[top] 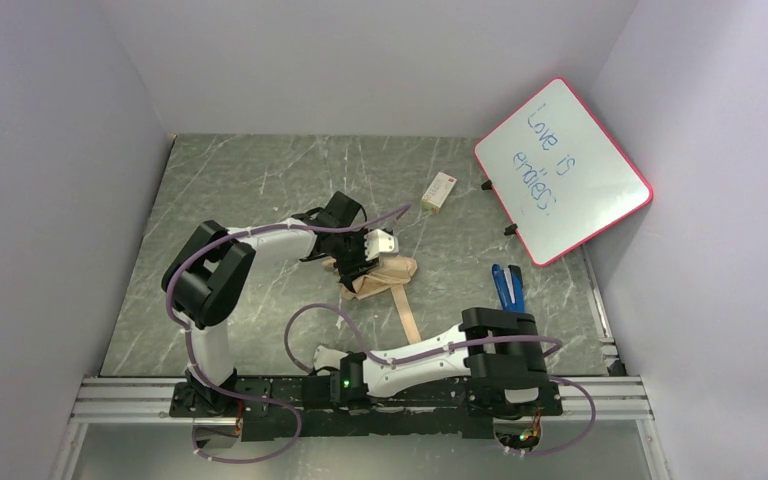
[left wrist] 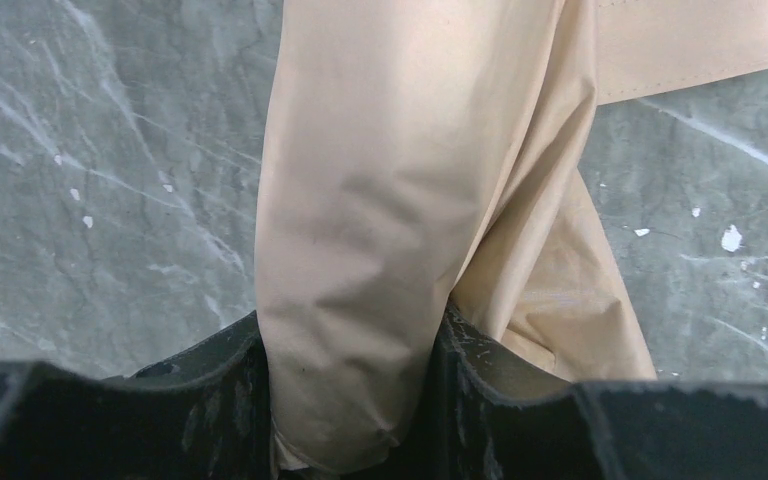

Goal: Put away the umbrella

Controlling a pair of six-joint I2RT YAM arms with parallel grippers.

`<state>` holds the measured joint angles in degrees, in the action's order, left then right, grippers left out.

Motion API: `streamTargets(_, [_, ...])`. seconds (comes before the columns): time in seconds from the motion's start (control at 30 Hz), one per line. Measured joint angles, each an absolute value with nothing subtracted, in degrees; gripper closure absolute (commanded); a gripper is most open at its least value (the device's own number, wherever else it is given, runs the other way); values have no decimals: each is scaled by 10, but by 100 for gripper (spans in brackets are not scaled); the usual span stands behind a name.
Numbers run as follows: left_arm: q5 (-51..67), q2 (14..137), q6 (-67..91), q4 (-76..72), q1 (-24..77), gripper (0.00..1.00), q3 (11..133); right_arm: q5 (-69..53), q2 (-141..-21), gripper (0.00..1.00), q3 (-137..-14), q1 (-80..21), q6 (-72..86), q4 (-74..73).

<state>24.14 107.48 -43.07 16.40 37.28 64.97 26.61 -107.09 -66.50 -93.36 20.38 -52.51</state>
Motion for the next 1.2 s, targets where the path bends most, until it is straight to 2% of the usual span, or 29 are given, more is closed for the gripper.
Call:
streamTargets(0.1, [235,1075,-431,158,372,95,650,243,-1066,68,-665,-937,207,-517])
streamTargets(0.33, [232,1075,-431,156,372,95,650,231,-1034,55,-662,-937,226,-479])
streamTargets(0.5, [231,1075,-431,156,373,95,650,245,-932,53,-620,-923,256,-413])
streamTargets(0.63, [227,1075,-431,156,375,95,650,272,-797,53,-545,-880,298,-336])
streamTargets(0.87, [221,1075,-430,156,378,95,650,264,-569,53,-398,-682,368,-243])
streamTargets(1.07, [207,1075,-426,150,389,95,650,211,-541,50,-361,-490,355,-211])
streamTargets(1.2, [179,1075,-421,135,404,95,649,127,-542,47,-339,-328,330,-167])
